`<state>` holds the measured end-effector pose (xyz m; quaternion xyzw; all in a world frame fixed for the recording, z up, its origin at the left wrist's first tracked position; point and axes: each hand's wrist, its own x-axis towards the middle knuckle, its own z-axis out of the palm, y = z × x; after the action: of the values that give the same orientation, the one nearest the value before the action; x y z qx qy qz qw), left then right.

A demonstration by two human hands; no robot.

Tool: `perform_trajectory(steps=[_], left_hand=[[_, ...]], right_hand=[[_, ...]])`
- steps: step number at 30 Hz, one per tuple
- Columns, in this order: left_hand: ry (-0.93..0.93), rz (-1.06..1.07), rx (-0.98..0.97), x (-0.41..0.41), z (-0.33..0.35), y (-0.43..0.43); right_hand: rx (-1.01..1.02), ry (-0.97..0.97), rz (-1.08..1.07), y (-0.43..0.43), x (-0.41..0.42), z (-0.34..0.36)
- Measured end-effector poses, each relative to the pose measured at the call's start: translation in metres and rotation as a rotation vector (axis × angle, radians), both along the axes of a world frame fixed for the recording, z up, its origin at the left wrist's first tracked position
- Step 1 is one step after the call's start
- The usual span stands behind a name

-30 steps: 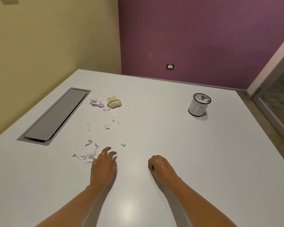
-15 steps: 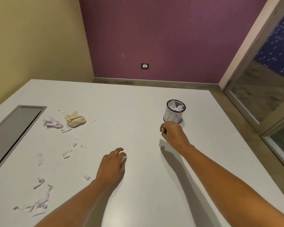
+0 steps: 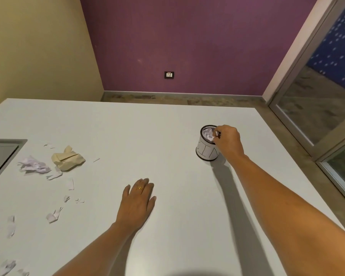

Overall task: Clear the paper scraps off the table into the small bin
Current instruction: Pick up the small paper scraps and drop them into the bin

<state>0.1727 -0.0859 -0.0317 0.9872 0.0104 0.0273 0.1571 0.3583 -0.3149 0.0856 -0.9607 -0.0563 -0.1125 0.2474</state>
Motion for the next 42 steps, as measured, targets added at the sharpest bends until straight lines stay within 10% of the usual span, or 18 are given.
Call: perform_trajectory(steps=[42], left_hand=[[0.17, 0.072, -0.037, -0.022, 0.011, -0.009]], right_hand=[[0.007, 0.033, 0.095, 0.007, -0.058, -0.016]])
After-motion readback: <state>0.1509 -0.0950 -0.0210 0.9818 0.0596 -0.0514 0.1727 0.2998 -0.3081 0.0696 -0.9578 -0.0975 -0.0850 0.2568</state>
